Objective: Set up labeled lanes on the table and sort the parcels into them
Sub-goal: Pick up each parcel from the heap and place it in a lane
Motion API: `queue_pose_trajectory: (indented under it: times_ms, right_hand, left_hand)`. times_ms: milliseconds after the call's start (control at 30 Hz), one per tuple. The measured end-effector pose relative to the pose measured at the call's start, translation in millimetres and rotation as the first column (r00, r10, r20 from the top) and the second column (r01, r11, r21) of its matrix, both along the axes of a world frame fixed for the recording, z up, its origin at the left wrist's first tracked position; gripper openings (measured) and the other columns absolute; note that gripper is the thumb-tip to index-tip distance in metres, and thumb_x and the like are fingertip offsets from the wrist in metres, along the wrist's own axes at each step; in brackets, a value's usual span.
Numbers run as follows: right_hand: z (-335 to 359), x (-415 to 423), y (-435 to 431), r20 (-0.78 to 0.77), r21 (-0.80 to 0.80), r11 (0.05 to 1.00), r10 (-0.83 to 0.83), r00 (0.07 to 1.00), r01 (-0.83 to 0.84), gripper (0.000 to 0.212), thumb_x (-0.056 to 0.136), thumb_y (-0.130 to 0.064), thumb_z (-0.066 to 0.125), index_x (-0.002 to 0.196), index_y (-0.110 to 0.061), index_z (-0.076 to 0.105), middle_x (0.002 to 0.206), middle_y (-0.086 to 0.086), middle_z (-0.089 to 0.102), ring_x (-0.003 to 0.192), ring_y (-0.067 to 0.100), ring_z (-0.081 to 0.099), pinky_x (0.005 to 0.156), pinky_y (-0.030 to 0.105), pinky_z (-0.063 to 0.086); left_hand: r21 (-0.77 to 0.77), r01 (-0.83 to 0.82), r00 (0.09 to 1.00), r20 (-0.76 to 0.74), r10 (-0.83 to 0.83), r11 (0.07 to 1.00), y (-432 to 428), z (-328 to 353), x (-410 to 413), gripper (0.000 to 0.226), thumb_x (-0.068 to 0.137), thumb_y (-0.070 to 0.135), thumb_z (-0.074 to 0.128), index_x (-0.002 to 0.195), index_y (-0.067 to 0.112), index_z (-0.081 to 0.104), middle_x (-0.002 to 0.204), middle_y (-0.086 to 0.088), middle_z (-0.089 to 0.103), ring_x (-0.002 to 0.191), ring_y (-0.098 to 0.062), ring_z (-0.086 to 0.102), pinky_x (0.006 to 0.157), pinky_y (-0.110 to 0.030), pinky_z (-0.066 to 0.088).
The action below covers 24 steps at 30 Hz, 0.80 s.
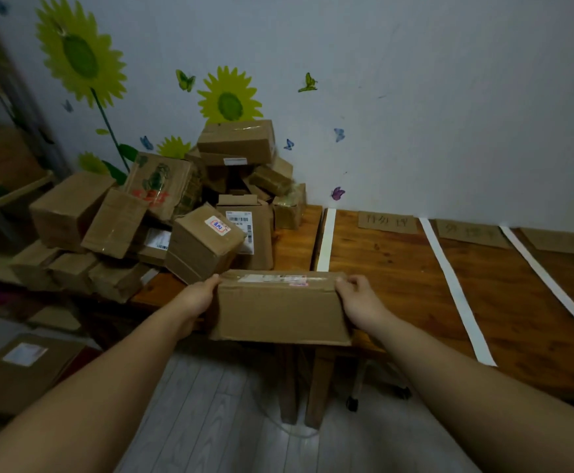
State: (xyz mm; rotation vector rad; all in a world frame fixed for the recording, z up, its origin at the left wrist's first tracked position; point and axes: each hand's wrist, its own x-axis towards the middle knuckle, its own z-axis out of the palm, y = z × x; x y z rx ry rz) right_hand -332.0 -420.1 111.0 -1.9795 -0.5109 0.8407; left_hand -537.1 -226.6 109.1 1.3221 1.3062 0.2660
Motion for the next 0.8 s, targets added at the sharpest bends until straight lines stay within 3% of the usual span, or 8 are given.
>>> queue_pose_trajectory:
  times_ms: [133, 233, 333, 433, 533, 600, 700, 800]
  right_hand:
    - [-1, -1, -4, -0.033, 0.023, 0.999, -0.046, 0.998, 0.047, 0.061, 0.096, -0.041, 0.047, 0.148, -0.022, 0.02, 0.135, 0.01, 0.05, 0.108, 0.024, 0.053, 0.086, 0.035, 0.042]
    - [11, 6, -12, -0.011, 0.06, 0.995, -0.084, 0.996, 0.085, 0.072, 0.09, -0.019, 0.061, 0.149, -0.023, 0.02, 0.14, 0.01, 0.046, 0.121, 0.029, 0.05, 0.098, 0.045, 0.046]
    - [39, 13, -21, 0.073, 0.219, 0.973, -0.09, 0.993, 0.072, 0.067, 0.086, -0.015, 0.065, 0.143, -0.03, 0.032, 0.129, 0.002, 0.055, 0.111, 0.022, 0.057, 0.088, 0.041, 0.053]
    - [76, 18, -28, 0.195, 0.394, 0.917, -0.146, 0.97, 0.059, 0.057, 0.088, -0.017, 0.065, 0.136, -0.037, 0.04, 0.115, -0.01, 0.058, 0.1, 0.011, 0.058, 0.073, 0.027, 0.054]
    - [108, 18, -37, 0.297, 0.506, 0.86, -0.249, 0.922, 0.069, 0.062, 0.089, -0.011, 0.062, 0.139, -0.036, 0.035, 0.103, -0.022, 0.048, 0.085, -0.001, 0.053, 0.054, 0.011, 0.049]
    - [122, 13, -43, 0.337, 0.562, 0.826, -0.288, 0.896, 0.054, 0.062, 0.09, -0.011, 0.061, 0.139, -0.039, 0.033, 0.102, -0.028, 0.044, 0.092, 0.002, 0.053, 0.064, 0.016, 0.053]
    - [136, 7, -51, 0.38, 0.615, 0.788, -0.34, 0.86, 0.039, 0.06, 0.091, -0.011, 0.059, 0.136, -0.042, 0.033, 0.106, -0.031, 0.043, 0.114, 0.008, 0.047, 0.087, 0.032, 0.051]
    - [145, 4, -54, 0.382, 0.652, 0.757, -0.366, 0.849, 0.033, 0.062, 0.092, -0.01, 0.058, 0.139, -0.04, 0.032, 0.108, -0.032, 0.043, 0.113, 0.005, 0.045, 0.086, 0.026, 0.05]
  left_hand:
    - [-0.049, 0.06, 0.998, 0.022, -0.059, 0.997, -8, 10, -15, 0.027, 0.091, 0.038, 0.054, 0.112, 0.021, 0.052, 0.112, -0.011, 0.056, 0.095, -0.029, 0.054, 0.074, -0.045, 0.049]
    - [0.003, 0.107, 0.993, 0.054, -0.107, 0.994, -4, 23, -11, 0.034, 0.087, 0.015, 0.061, 0.117, 0.021, 0.048, 0.118, -0.011, 0.054, 0.101, -0.029, 0.054, 0.09, -0.053, 0.048]
    - [0.138, 0.204, 0.969, 0.108, -0.22, 0.969, 0, 48, 1, 0.069, 0.082, 0.002, 0.063, 0.139, 0.028, 0.035, 0.118, -0.005, 0.054, 0.102, -0.027, 0.056, 0.085, -0.043, 0.052]
    - [0.287, 0.197, 0.935, 0.234, -0.268, 0.938, 1, 82, 13, 0.071, 0.085, 0.003, 0.061, 0.143, 0.03, 0.03, 0.116, -0.001, 0.055, 0.092, -0.016, 0.057, 0.061, -0.023, 0.051]
    - [0.497, 0.137, 0.897, 0.306, -0.32, 0.857, 3, 107, 22, 0.072, 0.085, 0.006, 0.065, 0.144, 0.028, 0.03, 0.135, -0.002, 0.045, 0.11, -0.018, 0.05, 0.071, -0.028, 0.051]
    - [0.568, 0.114, 0.865, 0.347, -0.363, 0.815, 3, 119, 24, 0.074, 0.084, 0.007, 0.066, 0.144, 0.03, 0.029, 0.129, 0.002, 0.046, 0.111, -0.016, 0.049, 0.075, -0.03, 0.051]
    - [0.647, 0.081, 0.81, 0.4, -0.428, 0.758, 0, 133, 23, 0.071, 0.083, 0.005, 0.066, 0.142, 0.029, 0.033, 0.116, 0.013, 0.052, 0.104, -0.009, 0.054, 0.067, -0.016, 0.051]
    - [0.642, 0.057, 0.754, 0.474, -0.454, 0.765, -3, 143, 24, 0.073, 0.083, 0.0, 0.064, 0.142, 0.03, 0.033, 0.124, 0.007, 0.051, 0.105, -0.01, 0.055, 0.065, -0.017, 0.051]
